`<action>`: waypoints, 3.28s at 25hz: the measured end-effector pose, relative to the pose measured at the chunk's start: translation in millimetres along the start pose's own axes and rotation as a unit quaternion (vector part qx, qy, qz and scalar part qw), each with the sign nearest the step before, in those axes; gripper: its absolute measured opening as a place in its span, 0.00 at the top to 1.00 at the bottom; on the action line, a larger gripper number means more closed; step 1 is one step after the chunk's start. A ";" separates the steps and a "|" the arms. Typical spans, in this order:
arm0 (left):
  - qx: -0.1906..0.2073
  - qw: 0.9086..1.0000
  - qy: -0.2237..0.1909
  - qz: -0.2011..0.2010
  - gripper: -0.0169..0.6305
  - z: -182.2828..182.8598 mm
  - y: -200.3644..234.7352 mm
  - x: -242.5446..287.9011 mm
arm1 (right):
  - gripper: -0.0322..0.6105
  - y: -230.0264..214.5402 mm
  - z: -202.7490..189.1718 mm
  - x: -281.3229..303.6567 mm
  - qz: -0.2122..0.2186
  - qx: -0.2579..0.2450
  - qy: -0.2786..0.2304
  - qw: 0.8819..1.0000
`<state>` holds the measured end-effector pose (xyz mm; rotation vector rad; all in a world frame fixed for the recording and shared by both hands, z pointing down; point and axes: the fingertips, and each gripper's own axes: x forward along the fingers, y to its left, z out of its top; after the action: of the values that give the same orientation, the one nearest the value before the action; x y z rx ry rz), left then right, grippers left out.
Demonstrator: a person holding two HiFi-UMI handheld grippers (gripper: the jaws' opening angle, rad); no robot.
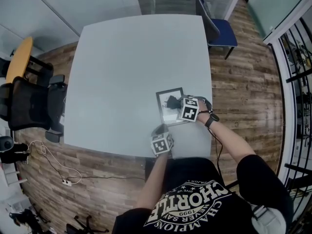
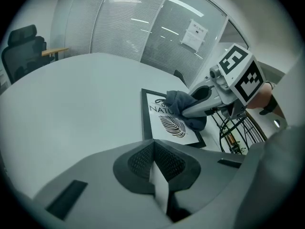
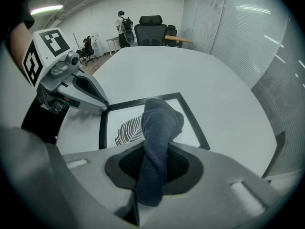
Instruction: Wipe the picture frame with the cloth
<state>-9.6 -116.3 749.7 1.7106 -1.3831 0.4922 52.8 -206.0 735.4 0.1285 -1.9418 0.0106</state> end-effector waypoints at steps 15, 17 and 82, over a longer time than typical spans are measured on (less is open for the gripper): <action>-0.009 1.000 -0.006 -0.009 0.97 -0.4 -0.9 -1.3 | 0.83 30.5 65.7 -3.5 0.046 -0.016 -0.072 0.996; -0.013 1.000 -0.007 -0.018 0.97 -0.4 -1.0 -1.7 | 0.83 41.9 73.3 4.3 0.069 -0.031 -0.066 0.995; -0.061 0.995 -0.028 -0.068 0.97 1.3 -2.4 -5.5 | 0.83 71.2 45.9 -3.3 0.110 -0.050 -0.016 0.993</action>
<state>-9.4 -114.1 744.0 1.7147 -1.2987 0.2801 4.6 -138.1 719.4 -0.1527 -1.9761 0.0566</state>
